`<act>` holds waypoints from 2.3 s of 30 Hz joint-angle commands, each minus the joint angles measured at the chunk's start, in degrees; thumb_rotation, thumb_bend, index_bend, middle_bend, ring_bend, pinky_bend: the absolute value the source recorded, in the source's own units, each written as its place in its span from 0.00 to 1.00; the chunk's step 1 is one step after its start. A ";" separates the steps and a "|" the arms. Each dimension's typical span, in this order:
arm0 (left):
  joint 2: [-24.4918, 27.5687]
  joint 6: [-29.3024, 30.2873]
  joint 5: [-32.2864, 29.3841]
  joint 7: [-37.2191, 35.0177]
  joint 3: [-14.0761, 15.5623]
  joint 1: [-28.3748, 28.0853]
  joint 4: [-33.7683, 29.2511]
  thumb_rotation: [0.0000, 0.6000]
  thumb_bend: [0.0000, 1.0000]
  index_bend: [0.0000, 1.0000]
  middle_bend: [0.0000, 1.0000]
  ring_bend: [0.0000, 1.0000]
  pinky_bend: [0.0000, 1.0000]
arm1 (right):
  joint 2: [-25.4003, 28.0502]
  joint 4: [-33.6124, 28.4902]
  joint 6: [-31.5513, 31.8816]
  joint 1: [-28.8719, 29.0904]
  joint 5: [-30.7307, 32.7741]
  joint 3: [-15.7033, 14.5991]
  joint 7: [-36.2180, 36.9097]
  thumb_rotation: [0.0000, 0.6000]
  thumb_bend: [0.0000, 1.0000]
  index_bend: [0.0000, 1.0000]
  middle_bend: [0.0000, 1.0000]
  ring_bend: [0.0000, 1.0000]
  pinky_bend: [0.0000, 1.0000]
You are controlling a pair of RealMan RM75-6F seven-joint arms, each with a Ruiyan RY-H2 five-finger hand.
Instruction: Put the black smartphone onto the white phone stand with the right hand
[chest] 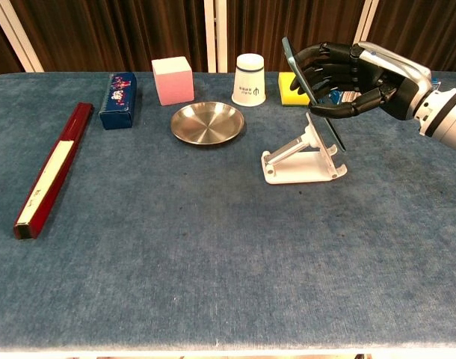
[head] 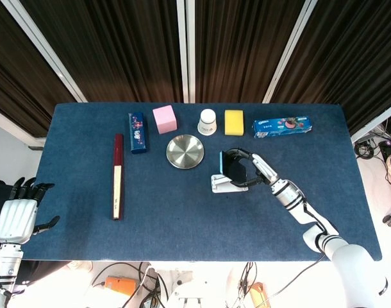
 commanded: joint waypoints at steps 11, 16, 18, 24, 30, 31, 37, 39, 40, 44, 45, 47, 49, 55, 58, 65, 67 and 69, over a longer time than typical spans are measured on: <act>0.36 -0.19 -0.08 0.83 -0.12 -0.24 -1.15 1.00 0.10 0.22 0.24 0.10 0.00 | -2.49 4.43 0.65 -0.39 0.08 -1.32 0.71 1.00 0.36 0.62 0.50 0.31 0.36; 0.29 -0.22 0.00 0.93 -0.16 -0.35 -1.28 1.00 0.10 0.22 0.24 0.10 0.00 | -2.83 5.05 0.80 -0.54 0.14 -1.66 0.97 1.00 0.31 0.58 0.48 0.29 0.35; 0.31 -0.24 0.06 1.03 -0.14 -0.39 -1.33 1.00 0.10 0.22 0.24 0.10 0.00 | -2.92 5.24 0.85 -0.55 0.08 -1.86 0.98 1.00 0.30 0.57 0.48 0.29 0.34; 0.32 -0.09 0.07 0.95 -0.17 -0.35 -1.39 1.00 0.10 0.22 0.24 0.10 0.00 | -3.18 5.30 1.03 -0.75 0.21 -2.11 1.16 1.00 0.26 0.54 0.45 0.28 0.33; 0.18 -0.13 0.18 0.86 -0.09 -0.37 -1.21 1.00 0.10 0.22 0.24 0.10 0.00 | -3.36 5.64 0.55 -0.69 0.41 -2.25 1.27 1.00 0.26 0.51 0.43 0.26 0.32; 0.16 -0.08 0.19 0.83 -0.08 -0.34 -1.17 1.00 0.10 0.22 0.24 0.10 0.00 | -3.36 5.73 0.48 -0.68 0.39 -2.32 1.21 1.00 0.26 0.50 0.43 0.26 0.31; 0.12 -0.08 0.15 0.70 -0.01 -0.28 -1.05 1.00 0.10 0.22 0.24 0.10 0.00 | -3.39 5.76 0.08 -0.73 0.33 -2.72 1.52 1.00 0.23 0.44 0.40 0.24 0.29; 0.10 -0.07 0.15 0.66 -0.01 -0.28 -1.02 1.00 0.10 0.22 0.24 0.10 0.00 | -3.42 5.78 0.05 -0.79 0.27 -2.86 1.45 1.00 0.22 0.42 0.39 0.23 0.29; 0.07 -0.07 0.15 0.61 -0.03 -0.29 -0.98 1.00 0.10 0.22 0.24 0.10 0.00 | -3.46 5.91 0.01 -0.82 0.22 -2.96 1.22 1.00 0.21 0.42 0.38 0.22 0.28; 0.01 -0.04 0.20 0.48 -0.05 -0.30 -0.83 1.00 0.10 0.22 0.24 0.10 0.00 | -3.48 6.07 0.12 -0.88 0.27 -3.02 0.96 1.00 0.19 0.38 0.35 0.19 0.27; -0.01 -0.03 0.22 0.41 -0.04 -0.30 -0.79 1.00 0.10 0.22 0.24 0.10 0.00 | -3.45 6.10 0.28 -0.90 0.35 -2.95 0.92 1.00 0.19 0.37 0.35 0.19 0.27; -0.02 -0.06 0.20 0.37 -0.03 -0.30 -0.72 1.00 0.10 0.22 0.24 0.10 0.00 | -3.37 6.07 0.33 -0.92 0.38 -2.96 0.89 1.00 0.19 0.36 0.34 0.19 0.27; -0.05 -0.05 0.17 0.33 -0.04 -0.29 -0.68 1.00 0.10 0.22 0.24 0.10 0.00 | -3.25 6.02 0.26 -0.95 0.39 -3.02 0.73 1.00 0.19 0.35 0.33 0.18 0.26; -0.24 -0.22 0.29 0.36 0.03 -0.40 -0.54 1.00 0.10 0.22 0.24 0.10 0.00 | -3.14 6.15 -0.21 -1.13 0.76 -2.90 0.07 1.00 0.19 0.31 0.31 0.15 0.24; -0.21 -0.09 0.33 0.27 -0.04 -0.39 -0.57 1.00 0.10 0.22 0.24 0.10 0.00 | -3.00 6.26 -0.06 -1.28 0.83 -2.89 -0.46 1.00 0.19 0.29 0.29 0.14 0.22; 0.07 0.11 0.49 0.24 -0.06 -0.35 -0.65 1.00 0.10 0.22 0.24 0.10 0.00 | -0.41 5.31 3.89 -3.01 0.54 -3.02 -5.73 1.00 0.19 0.11 0.19 0.03 0.09; 0.08 0.10 0.50 0.12 -0.12 -0.40 -0.50 1.00 0.10 0.22 0.24 0.10 0.00 | 1.53 3.76 6.28 -4.40 0.83 -2.66 -10.75 1.00 0.18 0.07 0.17 0.00 0.05; 0.01 -0.03 0.62 -0.11 -0.17 -0.56 -0.21 1.00 0.10 0.22 0.24 0.10 0.00 | 4.54 0.26 8.75 -6.15 1.24 -2.27 -16.66 1.00 0.18 0.05 0.16 0.00 0.04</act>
